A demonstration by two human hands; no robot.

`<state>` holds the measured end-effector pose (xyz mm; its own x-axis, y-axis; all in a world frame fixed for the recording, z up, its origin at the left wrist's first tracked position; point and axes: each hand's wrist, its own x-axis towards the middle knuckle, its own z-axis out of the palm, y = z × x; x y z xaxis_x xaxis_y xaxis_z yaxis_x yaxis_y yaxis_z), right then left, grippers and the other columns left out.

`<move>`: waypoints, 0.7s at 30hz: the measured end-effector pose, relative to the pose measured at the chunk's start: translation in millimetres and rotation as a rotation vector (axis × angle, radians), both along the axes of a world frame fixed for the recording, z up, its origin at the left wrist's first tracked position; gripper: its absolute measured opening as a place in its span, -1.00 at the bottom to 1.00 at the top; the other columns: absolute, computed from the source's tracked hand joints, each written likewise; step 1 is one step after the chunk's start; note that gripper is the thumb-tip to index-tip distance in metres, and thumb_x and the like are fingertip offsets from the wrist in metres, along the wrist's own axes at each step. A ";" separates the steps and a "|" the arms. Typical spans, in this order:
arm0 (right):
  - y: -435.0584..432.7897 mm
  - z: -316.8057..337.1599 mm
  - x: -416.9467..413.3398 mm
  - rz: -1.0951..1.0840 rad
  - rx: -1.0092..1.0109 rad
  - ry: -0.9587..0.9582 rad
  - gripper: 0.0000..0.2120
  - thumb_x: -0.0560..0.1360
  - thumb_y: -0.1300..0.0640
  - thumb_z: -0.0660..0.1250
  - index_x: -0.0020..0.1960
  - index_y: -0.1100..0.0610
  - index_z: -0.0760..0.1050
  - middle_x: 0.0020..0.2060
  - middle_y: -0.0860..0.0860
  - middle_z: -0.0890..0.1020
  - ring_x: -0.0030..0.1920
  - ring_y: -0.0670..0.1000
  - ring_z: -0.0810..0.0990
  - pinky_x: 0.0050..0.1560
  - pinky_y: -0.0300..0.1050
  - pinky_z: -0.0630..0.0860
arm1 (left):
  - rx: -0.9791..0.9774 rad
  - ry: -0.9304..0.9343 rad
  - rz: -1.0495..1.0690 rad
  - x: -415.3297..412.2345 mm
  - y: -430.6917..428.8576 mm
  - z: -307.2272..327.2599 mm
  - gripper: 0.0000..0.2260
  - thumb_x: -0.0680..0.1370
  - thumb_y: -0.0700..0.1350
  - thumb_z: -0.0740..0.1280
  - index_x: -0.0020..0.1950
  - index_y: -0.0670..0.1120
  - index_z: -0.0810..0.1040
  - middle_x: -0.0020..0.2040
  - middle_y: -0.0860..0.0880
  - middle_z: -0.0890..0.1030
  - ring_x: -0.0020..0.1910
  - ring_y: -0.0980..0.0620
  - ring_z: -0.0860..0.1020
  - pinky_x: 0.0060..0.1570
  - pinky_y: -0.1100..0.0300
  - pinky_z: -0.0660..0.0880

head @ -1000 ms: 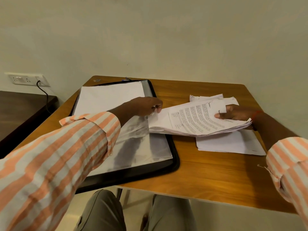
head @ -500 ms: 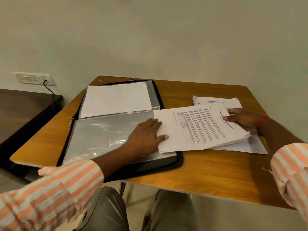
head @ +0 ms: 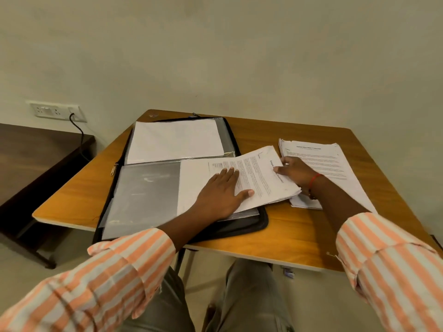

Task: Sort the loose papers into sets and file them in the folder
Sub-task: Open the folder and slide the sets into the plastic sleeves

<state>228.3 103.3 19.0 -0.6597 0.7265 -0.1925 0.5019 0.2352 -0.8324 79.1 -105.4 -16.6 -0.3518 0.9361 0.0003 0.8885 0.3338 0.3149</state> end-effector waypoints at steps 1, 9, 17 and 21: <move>-5.9 -3.7 -6.5 -0.002 0.018 -0.002 -0.74 0.59 0.12 0.37 0.23 0.20 0.53 0.08 0.10 0.67 0.00 0.11 0.67 0.01 0.07 0.60 | 0.006 0.014 0.005 -1.6 -1.2 -0.3 -0.20 0.59 0.43 -0.10 0.67 -0.07 -0.01 0.67 -0.04 0.01 0.64 -0.02 -0.04 0.61 0.00 -0.08; -29.2 -12.7 -23.8 -0.305 0.290 0.064 -0.86 0.52 0.16 0.45 0.06 0.14 0.65 0.01 0.00 0.64 0.05 0.00 0.55 0.08 -0.17 0.39 | 0.020 0.049 0.030 -19.2 -32.1 -1.7 -0.22 0.59 0.43 -0.08 0.65 -0.05 0.07 0.66 -0.04 0.05 0.64 -0.03 -0.01 0.61 -0.03 -0.05; -74.5 -11.2 -67.9 -0.253 0.184 0.049 -0.90 0.53 0.11 0.42 -0.06 0.14 0.67 -0.12 0.03 0.67 -0.10 0.04 0.60 -0.23 -0.19 0.43 | 0.088 -0.017 0.020 -2.0 -28.3 5.5 -0.28 0.61 0.38 0.03 0.62 -0.06 0.20 0.62 -0.07 0.20 0.59 -0.07 0.15 0.56 -0.01 0.07; -67.6 -5.3 -63.4 -0.257 0.239 -0.016 -0.80 0.56 0.19 0.29 -0.06 0.24 0.68 -0.09 0.14 0.70 -0.06 0.15 0.64 -0.06 -0.04 0.56 | 0.159 0.048 -0.024 -4.3 -44.8 7.8 -0.32 0.58 0.38 0.15 0.53 -0.03 0.33 0.50 -0.04 0.38 0.45 -0.06 0.36 0.44 0.01 0.29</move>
<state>164.9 35.7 13.7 -0.4478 0.8941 -0.0053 0.5824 0.2872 -0.7605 74.8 -150.2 -8.8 -0.3249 0.9311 0.1658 0.9112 0.2612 0.3187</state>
